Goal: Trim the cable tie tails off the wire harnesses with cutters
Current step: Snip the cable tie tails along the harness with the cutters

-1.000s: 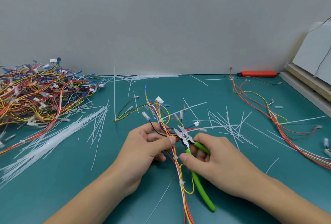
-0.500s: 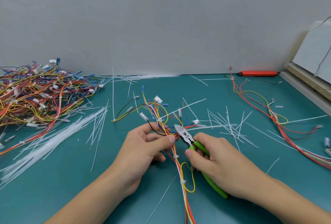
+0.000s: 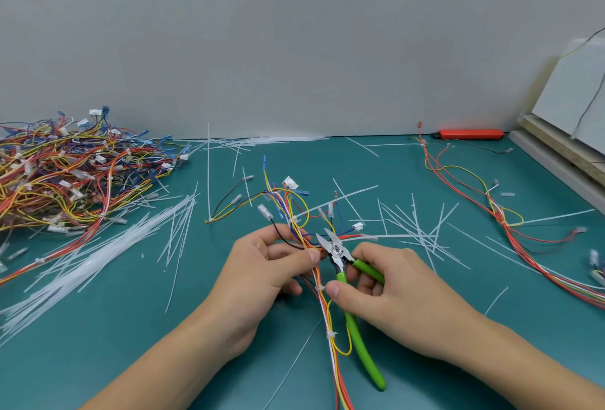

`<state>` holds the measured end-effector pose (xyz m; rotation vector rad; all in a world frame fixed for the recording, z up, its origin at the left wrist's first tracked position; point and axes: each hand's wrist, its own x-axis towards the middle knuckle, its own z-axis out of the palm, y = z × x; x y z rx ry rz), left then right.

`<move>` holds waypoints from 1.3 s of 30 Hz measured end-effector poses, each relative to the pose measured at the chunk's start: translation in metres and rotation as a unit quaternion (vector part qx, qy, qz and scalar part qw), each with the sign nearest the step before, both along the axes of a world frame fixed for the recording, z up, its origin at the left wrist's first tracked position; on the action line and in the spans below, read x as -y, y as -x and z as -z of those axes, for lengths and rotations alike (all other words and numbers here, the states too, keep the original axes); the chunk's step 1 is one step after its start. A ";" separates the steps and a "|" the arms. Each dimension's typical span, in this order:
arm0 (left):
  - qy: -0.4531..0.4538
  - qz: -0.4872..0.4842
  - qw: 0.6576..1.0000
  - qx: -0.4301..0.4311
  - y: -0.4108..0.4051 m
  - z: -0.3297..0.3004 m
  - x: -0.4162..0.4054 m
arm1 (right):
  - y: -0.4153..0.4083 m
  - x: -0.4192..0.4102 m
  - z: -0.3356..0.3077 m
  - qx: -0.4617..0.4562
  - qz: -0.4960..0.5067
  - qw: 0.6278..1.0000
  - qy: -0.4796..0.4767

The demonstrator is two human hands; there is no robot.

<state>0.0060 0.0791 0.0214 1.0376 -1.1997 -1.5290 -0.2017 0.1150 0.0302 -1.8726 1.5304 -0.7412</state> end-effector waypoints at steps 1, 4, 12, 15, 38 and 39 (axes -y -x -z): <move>0.000 -0.001 1.000 0.000 0.000 0.000 0.000 | 0.000 0.000 0.000 -0.002 -0.001 1.000 -0.001; -0.001 0.000 1.000 0.000 0.000 0.001 0.000 | 0.000 0.000 0.000 -0.012 -0.004 1.000 0.000; -0.002 0.000 1.000 0.002 -0.001 0.002 0.002 | 0.000 0.002 0.000 -0.039 -0.023 0.999 0.004; -0.003 -0.001 1.000 0.004 -0.002 0.003 0.003 | 0.000 0.002 -0.002 -0.056 -0.035 0.998 0.006; -0.002 0.000 1.000 0.004 -0.001 0.000 0.000 | 0.001 -0.002 -0.002 -0.092 0.036 0.995 0.028; -0.002 -0.001 1.000 0.003 -0.001 0.000 0.001 | 0.001 -0.002 -0.003 -0.091 0.031 0.995 0.027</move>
